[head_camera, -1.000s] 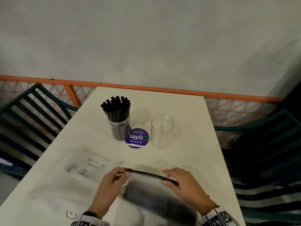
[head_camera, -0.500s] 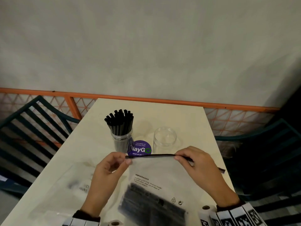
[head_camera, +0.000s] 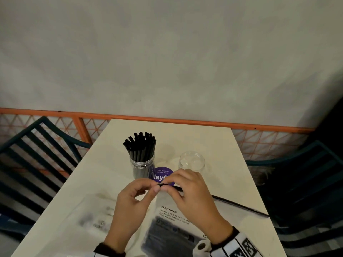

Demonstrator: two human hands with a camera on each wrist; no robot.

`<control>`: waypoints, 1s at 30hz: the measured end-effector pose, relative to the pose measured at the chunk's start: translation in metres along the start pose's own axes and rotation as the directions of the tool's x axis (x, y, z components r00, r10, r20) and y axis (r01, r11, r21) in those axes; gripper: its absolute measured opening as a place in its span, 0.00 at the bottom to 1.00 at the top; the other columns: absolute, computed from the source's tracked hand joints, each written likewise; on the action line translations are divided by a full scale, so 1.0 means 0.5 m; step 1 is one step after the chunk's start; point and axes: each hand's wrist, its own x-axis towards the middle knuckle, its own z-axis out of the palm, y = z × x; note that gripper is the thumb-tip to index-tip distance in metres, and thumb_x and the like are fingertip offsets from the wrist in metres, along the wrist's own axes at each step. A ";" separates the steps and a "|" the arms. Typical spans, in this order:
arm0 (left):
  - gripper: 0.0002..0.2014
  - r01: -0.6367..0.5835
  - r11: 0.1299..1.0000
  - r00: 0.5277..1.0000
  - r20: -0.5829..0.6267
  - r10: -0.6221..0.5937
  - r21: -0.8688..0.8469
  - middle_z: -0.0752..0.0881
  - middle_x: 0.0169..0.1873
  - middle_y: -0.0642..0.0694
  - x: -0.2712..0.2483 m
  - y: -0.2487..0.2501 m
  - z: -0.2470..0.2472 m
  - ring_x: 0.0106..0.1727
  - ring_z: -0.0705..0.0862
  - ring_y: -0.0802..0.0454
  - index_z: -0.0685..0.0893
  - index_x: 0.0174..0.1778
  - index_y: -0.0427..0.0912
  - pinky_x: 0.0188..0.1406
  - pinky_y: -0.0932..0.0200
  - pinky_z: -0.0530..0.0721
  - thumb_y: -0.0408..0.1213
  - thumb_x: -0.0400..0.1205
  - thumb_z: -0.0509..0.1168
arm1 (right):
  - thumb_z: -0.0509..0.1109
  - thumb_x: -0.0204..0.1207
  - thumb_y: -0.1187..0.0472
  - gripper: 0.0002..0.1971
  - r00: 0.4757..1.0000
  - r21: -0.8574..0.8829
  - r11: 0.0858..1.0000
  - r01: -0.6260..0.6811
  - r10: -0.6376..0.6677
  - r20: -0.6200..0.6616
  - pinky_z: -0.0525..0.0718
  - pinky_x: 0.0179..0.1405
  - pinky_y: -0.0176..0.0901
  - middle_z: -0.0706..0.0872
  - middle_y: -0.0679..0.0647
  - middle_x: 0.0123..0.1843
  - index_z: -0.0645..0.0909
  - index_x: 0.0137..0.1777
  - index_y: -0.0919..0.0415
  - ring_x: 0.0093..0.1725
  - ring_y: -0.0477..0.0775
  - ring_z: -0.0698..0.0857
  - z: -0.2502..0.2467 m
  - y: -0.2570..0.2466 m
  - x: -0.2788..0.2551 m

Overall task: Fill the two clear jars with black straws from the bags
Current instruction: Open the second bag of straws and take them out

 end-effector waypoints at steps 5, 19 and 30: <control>0.06 0.034 0.997 0.990 -0.135 -0.043 -0.069 0.90 0.34 0.53 0.027 -0.015 -0.041 0.37 0.84 0.60 0.87 0.34 0.45 0.40 0.75 0.81 0.28 0.73 0.71 | 0.61 0.74 0.45 0.09 0.993 -0.070 0.991 -0.112 0.109 -0.043 0.69 0.52 0.33 0.86 0.39 0.43 0.81 0.45 0.44 0.46 0.36 0.78 -0.039 0.048 -0.030; 0.05 0.082 0.984 0.974 -0.224 -0.045 0.161 0.87 0.37 0.57 0.052 -0.028 -0.091 0.50 0.83 0.45 0.85 0.39 0.46 0.45 0.72 0.79 0.31 0.76 0.69 | 0.74 0.70 0.63 0.13 0.895 -0.002 0.907 -0.421 0.415 -0.162 0.80 0.36 0.25 0.84 0.35 0.48 0.81 0.39 0.41 0.46 0.42 0.83 -0.164 0.146 -0.130; 0.12 -0.470 0.589 0.882 0.362 0.301 0.657 0.80 0.47 0.59 0.007 0.020 0.122 0.53 0.71 0.64 0.86 0.40 0.60 0.55 0.58 0.57 0.53 0.77 0.57 | 0.76 0.69 0.66 0.16 0.932 0.142 0.931 -0.337 0.351 -0.091 0.81 0.40 0.21 0.85 0.36 0.50 0.81 0.40 0.40 0.43 0.38 0.86 -0.135 0.109 -0.129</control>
